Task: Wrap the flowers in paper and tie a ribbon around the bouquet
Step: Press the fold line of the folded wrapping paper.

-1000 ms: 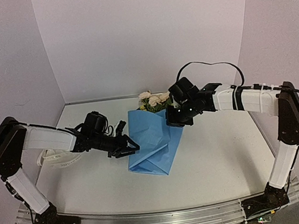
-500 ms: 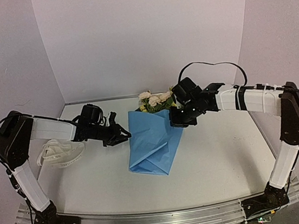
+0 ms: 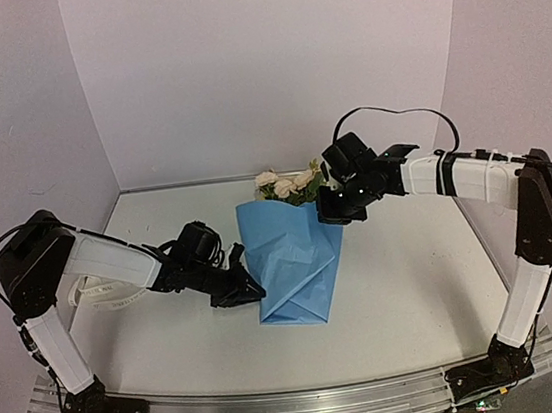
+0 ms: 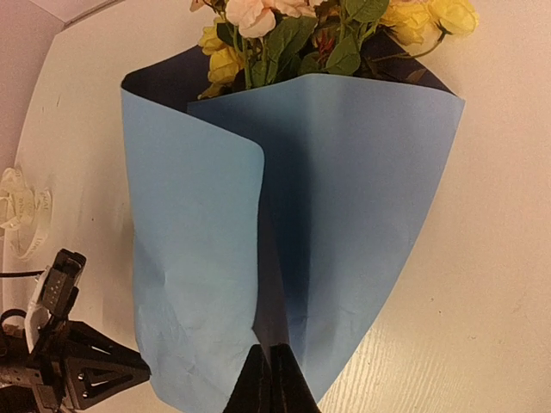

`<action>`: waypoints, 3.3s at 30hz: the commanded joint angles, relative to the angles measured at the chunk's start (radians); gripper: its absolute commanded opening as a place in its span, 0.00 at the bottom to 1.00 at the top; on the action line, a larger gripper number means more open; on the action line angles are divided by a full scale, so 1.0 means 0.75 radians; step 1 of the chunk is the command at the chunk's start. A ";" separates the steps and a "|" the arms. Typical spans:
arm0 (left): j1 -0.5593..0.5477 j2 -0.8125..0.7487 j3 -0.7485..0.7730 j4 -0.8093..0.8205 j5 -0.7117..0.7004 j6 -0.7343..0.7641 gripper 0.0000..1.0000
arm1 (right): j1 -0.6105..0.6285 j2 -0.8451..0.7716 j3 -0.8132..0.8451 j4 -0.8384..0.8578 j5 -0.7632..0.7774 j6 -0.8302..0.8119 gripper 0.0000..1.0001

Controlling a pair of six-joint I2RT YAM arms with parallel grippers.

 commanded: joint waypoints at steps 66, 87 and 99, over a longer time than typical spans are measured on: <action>0.064 -0.217 0.071 -0.178 0.122 0.167 0.16 | 0.205 -0.015 -0.262 0.471 -0.124 0.505 0.00; 0.080 0.032 0.009 0.037 0.267 0.120 0.20 | 0.214 0.056 -0.211 0.234 0.158 0.339 0.00; 0.167 -0.016 0.094 0.076 0.291 0.071 0.21 | 0.214 0.042 -0.229 0.221 0.177 0.320 0.00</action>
